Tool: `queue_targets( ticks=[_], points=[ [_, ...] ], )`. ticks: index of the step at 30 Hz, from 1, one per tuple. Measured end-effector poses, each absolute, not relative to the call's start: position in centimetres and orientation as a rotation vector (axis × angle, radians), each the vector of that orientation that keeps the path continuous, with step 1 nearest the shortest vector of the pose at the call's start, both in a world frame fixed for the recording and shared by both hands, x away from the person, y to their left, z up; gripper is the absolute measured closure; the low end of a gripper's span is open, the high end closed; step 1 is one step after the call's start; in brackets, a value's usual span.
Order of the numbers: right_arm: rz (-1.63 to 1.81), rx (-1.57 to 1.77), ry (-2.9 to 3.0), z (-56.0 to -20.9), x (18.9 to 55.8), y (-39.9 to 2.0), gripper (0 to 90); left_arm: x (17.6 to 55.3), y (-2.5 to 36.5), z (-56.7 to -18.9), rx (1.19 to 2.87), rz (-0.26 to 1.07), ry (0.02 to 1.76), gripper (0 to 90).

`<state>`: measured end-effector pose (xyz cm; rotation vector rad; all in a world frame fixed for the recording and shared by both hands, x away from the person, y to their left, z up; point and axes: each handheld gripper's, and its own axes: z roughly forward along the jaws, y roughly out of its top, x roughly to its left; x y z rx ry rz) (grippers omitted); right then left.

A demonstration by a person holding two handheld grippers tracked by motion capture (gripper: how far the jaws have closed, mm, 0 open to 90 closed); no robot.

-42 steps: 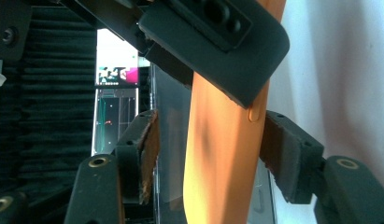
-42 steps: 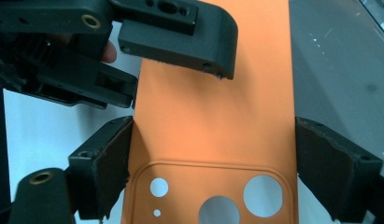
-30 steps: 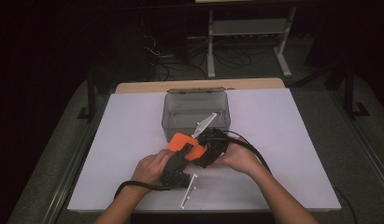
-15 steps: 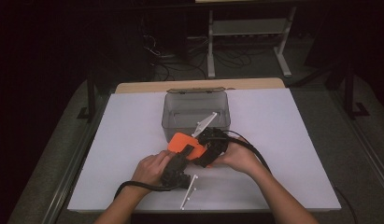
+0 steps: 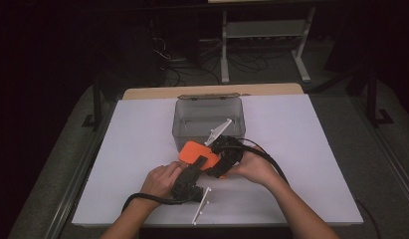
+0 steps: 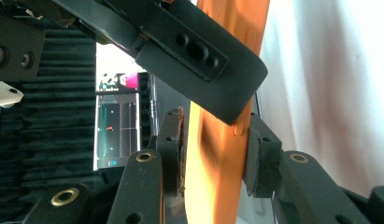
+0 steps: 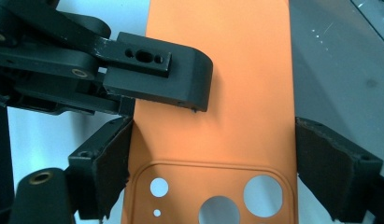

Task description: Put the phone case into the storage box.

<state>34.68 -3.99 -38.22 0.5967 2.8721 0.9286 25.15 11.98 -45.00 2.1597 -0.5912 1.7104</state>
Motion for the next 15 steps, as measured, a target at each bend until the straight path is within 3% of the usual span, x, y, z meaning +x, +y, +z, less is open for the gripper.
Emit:
queue_targets(
  ticks=[15],
  points=[
    [0.929, 0.607, 2.885, -38.23, 34.84, -4.13, 15.0, 25.08, 11.87, -44.97, 2.194, 1.697, -0.617, 73.4]
  ],
)
